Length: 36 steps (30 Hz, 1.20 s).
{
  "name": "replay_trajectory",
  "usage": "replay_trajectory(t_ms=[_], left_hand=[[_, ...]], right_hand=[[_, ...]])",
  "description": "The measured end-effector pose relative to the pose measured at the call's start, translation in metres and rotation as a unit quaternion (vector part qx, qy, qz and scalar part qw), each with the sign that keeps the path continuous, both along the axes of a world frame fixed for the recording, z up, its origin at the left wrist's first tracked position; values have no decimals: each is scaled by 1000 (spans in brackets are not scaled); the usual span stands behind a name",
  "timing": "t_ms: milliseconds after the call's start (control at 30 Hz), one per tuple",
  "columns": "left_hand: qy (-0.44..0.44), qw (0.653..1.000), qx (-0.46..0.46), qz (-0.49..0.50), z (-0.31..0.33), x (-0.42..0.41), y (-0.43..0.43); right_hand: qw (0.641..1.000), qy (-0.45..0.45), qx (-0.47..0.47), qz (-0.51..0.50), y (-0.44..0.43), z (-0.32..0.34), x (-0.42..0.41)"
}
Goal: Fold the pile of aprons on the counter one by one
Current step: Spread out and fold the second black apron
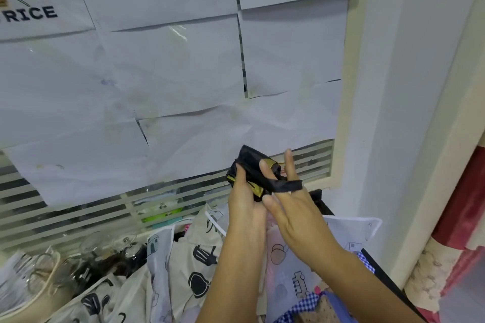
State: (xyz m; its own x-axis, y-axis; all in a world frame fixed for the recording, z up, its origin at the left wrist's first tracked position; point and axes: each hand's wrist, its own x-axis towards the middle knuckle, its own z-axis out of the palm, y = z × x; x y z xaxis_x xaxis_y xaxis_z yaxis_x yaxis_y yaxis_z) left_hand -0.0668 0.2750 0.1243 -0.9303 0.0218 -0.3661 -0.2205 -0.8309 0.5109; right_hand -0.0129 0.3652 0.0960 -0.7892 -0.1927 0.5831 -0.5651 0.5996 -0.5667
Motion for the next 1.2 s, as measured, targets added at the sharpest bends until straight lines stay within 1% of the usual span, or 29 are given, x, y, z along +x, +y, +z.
replay_trajectory(t_ms=[33, 100, 167, 267, 300, 367, 400, 433, 500, 600, 667, 733, 800, 900, 967, 1033, 1067, 1133, 1200], left_hand=[[-1, 1000, 15, 5, 4, -3, -1], [16, 998, 22, 49, 11, -10, -6], [41, 993, -7, 111, 18, -15, -10], [94, 979, -108, 142, 30, -14, -16], [125, 967, -155, 158, 32, -14, -16], [179, 929, -258, 195, 35, -14, -16], [200, 911, -294, 208, 38, -13, -15], [216, 898, -317, 216, 40, -13, -15], [237, 885, -332, 223, 44, -13, -14], [231, 887, -325, 234, 53, -18, -14], [220, 897, -304, 232, 62, -19, -13], [207, 910, -282, 221, 72, -20, -12], [197, 923, -263, 198, 80, -22, -12], [189, 930, -275, 151, 91, -29, -15], [181, 935, -277, 124, 99, -33, -17], [164, 945, -258, 116, 109, -36, -19], [154, 950, -244, 117, 113, -38, -20], [140, 960, -216, 113, 126, -43, -20], [144, 965, -190, 112, 141, -46, -16]], right_hand=[[1000, -3, 1, 21, 2, -4, 0], [999, -5, -24, 48, 8, -8, 4], [994, -1, -107, 28, 15, -6, 12], [966, -31, -255, -13, 25, 16, 8], [954, -41, -297, -13, 27, 27, 2], [944, -38, -329, -3, 28, 54, -9], [948, -31, -316, 3, 27, 65, -17], [960, -20, -280, 7, 24, 77, -25], [981, 23, -191, 1, 17, 92, -40], [989, 102, -107, -3, 7, 101, -58], [990, 124, -70, 19, 3, 101, -66], [992, 114, -55, 20, 0, 105, -71], [995, 84, -52, 13, -1, 111, -77], [998, -7, -51, 39, 0, 128, -83], [997, -50, -4, 59, 5, 141, -86], [995, -44, 56, 71, 9, 151, -90], [994, -32, 65, 81, 10, 152, -92], [994, 5, 37, 99, 12, 152, -99], [991, 60, -54, 107, 15, 154, -104]])
